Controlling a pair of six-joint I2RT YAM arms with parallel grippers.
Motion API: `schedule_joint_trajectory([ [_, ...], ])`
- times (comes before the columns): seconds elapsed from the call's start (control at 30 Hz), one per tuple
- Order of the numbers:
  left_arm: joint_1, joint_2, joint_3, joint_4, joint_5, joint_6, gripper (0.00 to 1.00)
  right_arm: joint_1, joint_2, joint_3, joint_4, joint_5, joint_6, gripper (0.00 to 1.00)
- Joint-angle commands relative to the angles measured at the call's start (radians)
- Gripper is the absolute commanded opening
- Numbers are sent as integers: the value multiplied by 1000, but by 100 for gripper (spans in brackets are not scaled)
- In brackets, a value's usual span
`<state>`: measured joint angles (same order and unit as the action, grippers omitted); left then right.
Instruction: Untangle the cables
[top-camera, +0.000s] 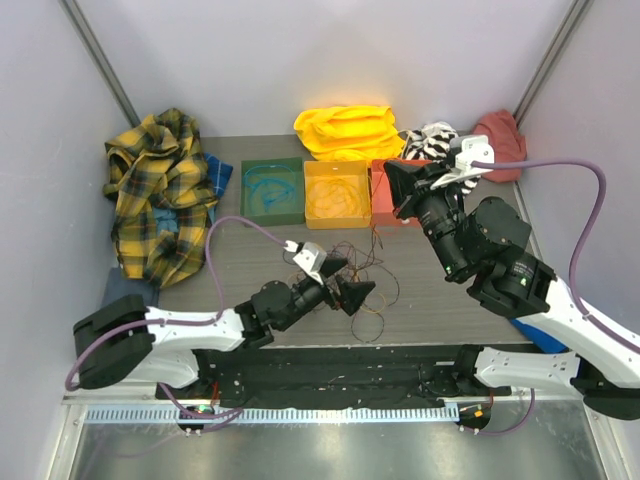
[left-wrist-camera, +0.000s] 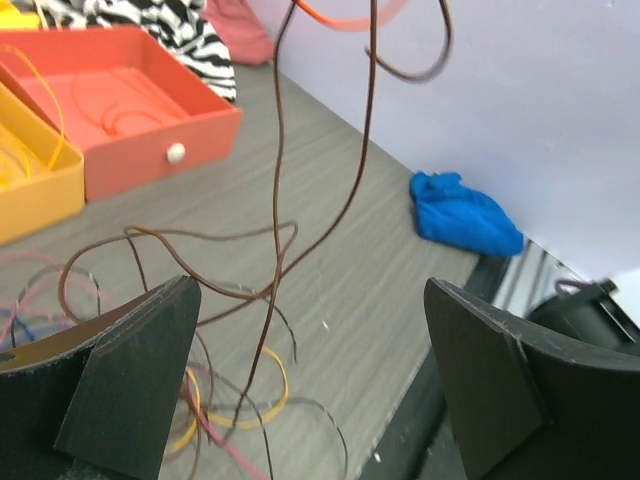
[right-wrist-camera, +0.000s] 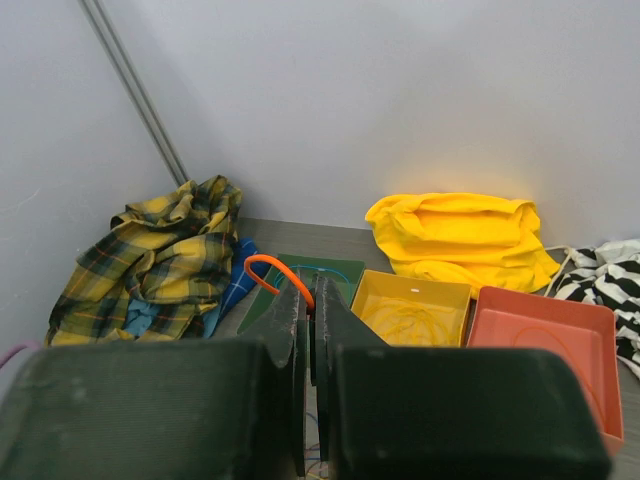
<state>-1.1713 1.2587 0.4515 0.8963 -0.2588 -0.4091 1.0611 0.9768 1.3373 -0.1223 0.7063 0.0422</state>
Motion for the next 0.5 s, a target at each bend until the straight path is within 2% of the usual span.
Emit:
schedule_joint_trajectory([
  [0.0, -4, 83, 81, 153, -45, 102, 100, 3, -26, -4, -7, -33, 65, 1],
  [0.17, -4, 169, 176, 106, -59, 150, 100, 2, -35, -7, -25, -45, 91, 1],
  [0.23, -1, 202, 190, 90, -94, 159, 95, 4, -39, -3, -28, -54, 104, 1],
  [0.33, 16, 238, 187, 64, -140, 155, 76, 2, -44, 13, -42, -68, 122, 1],
  [0.37, 24, 249, 184, 62, -155, 142, 53, 3, -46, 14, -42, -82, 128, 1],
  [0.43, 39, 280, 187, 49, -184, 128, 26, 4, -47, 25, -45, -91, 142, 1],
  [0.47, 41, 286, 191, 0, -225, 118, 0, 4, -47, 33, -45, -96, 140, 1],
])
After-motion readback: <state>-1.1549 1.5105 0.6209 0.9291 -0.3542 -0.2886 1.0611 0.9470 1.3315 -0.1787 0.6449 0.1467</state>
